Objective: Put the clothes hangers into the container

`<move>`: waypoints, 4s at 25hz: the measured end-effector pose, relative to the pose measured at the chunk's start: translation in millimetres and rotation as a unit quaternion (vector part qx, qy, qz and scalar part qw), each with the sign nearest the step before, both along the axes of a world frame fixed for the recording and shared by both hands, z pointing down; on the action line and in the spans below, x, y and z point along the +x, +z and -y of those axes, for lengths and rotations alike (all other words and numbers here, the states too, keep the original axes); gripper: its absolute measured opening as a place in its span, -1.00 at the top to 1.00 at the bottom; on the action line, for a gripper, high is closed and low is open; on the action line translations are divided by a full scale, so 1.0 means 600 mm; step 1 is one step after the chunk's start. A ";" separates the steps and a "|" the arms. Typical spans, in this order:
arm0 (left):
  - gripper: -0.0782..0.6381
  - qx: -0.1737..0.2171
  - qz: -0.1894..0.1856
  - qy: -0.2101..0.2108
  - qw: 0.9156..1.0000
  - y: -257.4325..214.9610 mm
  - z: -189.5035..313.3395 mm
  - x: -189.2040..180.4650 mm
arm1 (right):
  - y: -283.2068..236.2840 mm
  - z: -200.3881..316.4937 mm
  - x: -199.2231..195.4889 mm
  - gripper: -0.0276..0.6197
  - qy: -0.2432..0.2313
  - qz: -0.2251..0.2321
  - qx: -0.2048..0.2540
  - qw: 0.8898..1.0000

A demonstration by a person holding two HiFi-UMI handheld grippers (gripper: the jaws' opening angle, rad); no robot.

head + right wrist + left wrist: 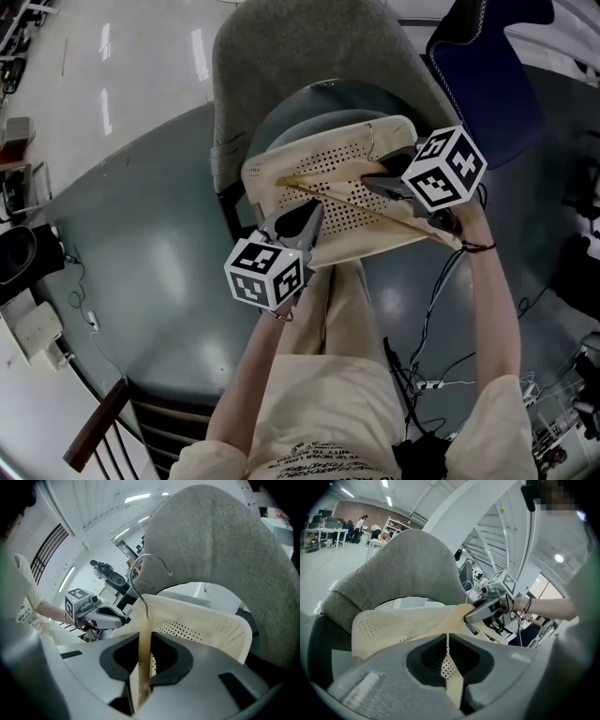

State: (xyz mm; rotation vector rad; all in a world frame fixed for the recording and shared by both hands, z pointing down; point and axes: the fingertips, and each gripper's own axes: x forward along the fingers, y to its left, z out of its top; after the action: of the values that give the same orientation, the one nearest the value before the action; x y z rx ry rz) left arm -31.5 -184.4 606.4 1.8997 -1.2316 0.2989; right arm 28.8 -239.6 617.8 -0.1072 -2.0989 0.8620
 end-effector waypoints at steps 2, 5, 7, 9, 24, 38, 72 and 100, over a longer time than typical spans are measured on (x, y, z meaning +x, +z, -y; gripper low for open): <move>0.70 -0.001 -0.002 -0.001 1.000 0.006 0.002 0.001 | 0.009 -0.001 -0.002 0.75 -0.003 -0.003 -0.004 1.000; 0.70 -0.002 -0.004 -0.003 1.000 0.012 0.002 0.001 | 0.017 -0.005 -0.005 0.74 -0.006 -0.007 -0.005 1.000; 0.70 -0.002 -0.006 -0.005 1.000 0.014 0.001 0.001 | 0.021 -0.006 -0.009 0.74 -0.007 -0.007 -0.006 1.000; 0.70 -0.003 -0.008 -0.007 1.000 0.017 -0.002 0.001 | 0.023 -0.005 -0.012 0.75 -0.006 -0.006 -0.007 1.000; 0.70 -0.018 -0.008 -0.021 1.000 0.046 -0.019 0.002 | 0.076 0.042 -0.019 0.70 0.082 -0.018 -0.013 0.996; 0.70 -0.023 -0.009 -0.029 0.999 0.058 -0.015 0.002 | 0.120 0.071 -0.009 0.52 0.137 -0.061 0.004 0.989; 0.70 -0.020 -0.014 -0.025 0.999 0.052 -0.026 0.014 | 0.113 0.089 0.020 0.06 0.200 -0.147 0.202 0.947; 0.70 0.146 0.008 0.041 0.988 -0.227 -0.011 0.017 | -0.205 0.000 0.044 0.88 0.274 0.029 0.265 0.924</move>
State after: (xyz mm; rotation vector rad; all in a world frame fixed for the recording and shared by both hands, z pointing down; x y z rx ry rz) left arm -21.6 -178.0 470.0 2.2046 -1.2653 0.1850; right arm 55.0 -239.6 495.0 0.7822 -2.3832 0.5634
